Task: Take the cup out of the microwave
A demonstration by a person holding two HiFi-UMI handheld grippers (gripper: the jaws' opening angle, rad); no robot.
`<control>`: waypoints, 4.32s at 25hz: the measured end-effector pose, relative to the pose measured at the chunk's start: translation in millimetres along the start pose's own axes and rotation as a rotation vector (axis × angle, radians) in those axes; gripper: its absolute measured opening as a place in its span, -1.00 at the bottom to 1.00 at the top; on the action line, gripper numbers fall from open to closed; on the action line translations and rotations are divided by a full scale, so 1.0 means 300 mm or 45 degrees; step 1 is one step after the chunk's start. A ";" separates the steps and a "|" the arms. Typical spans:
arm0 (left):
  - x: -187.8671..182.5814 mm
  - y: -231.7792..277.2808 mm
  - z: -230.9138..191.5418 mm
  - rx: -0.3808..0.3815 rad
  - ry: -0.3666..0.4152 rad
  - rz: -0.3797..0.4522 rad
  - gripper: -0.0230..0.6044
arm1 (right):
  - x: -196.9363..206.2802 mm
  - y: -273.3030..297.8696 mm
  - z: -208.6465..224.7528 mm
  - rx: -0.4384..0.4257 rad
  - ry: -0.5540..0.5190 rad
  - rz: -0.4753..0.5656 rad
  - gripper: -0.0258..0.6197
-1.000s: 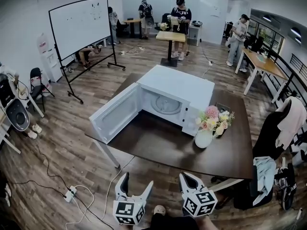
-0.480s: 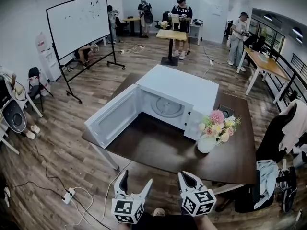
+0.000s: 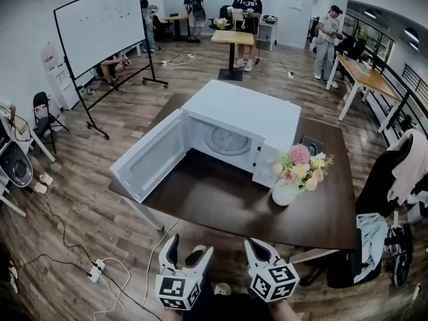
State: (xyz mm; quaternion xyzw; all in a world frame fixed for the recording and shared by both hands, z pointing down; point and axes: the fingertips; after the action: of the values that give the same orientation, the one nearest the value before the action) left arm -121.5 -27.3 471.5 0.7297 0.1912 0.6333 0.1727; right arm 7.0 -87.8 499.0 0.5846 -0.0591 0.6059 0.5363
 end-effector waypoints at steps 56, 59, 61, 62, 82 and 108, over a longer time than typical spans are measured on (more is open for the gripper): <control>-0.522 1.221 -0.294 0.369 0.183 -0.084 0.31 | -0.480 0.647 0.402 0.405 0.274 -0.009 -0.94; -0.525 1.268 -0.299 0.359 0.177 -0.087 0.31 | -0.490 0.668 0.410 0.412 0.281 -0.011 -0.94; -0.529 1.298 -0.298 0.361 0.178 -0.092 0.31 | -0.495 0.678 0.417 0.417 0.284 -0.013 -0.94; -0.530 1.312 -0.296 0.359 0.182 -0.095 0.31 | -0.496 0.681 0.422 0.422 0.287 -0.014 -0.94; -0.573 1.545 -0.302 0.254 0.232 -0.108 0.34 | -0.480 0.734 0.483 0.396 0.334 -0.082 -0.94; -0.582 1.604 -0.309 0.146 0.310 -0.081 0.25 | -0.457 0.729 0.533 0.406 0.357 -0.113 -0.94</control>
State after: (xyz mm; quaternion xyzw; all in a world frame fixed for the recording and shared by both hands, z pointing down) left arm -206.0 -530.6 572.3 0.6496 0.2697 0.6995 0.1262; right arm -82.6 -370.4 564.1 0.5740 0.1383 0.6588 0.4662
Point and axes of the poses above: the fingertips, and each gripper's own axes: y forward along the fingers, z to its right, x out of its underside, and after that the axes turned 15 degrees about -z, right-handed
